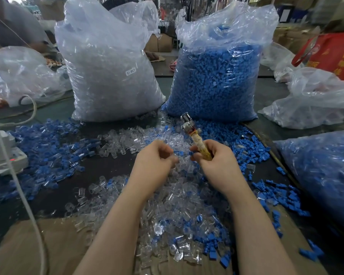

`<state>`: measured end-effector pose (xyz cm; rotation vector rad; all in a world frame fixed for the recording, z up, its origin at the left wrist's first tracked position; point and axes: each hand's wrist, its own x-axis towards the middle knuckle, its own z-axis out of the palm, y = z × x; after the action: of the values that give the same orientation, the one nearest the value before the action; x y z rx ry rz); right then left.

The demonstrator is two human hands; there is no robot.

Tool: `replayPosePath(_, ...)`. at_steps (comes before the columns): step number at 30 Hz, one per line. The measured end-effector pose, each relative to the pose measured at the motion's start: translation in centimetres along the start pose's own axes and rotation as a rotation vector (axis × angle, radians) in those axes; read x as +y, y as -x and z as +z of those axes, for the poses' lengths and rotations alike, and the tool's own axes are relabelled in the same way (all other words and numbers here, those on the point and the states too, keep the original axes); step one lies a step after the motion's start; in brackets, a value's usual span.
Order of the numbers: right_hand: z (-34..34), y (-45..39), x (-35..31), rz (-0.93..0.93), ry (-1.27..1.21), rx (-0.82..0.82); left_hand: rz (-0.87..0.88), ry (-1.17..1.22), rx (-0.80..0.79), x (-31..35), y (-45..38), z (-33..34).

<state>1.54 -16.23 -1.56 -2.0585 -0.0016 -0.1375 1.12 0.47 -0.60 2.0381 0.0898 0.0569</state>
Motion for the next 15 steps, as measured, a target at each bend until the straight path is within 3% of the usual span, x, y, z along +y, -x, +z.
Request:
replayPosePath(8,0.16,0.17,-0.37,-0.044,-0.083,0.067,-0.106,0.696,-0.098,1.08,0.29,-0.42)
replayPosePath(15,0.18,-0.23,0.12,-0.049,0.089,0.119,-0.206,0.819,-0.05,0.83,-0.08,-0.41)
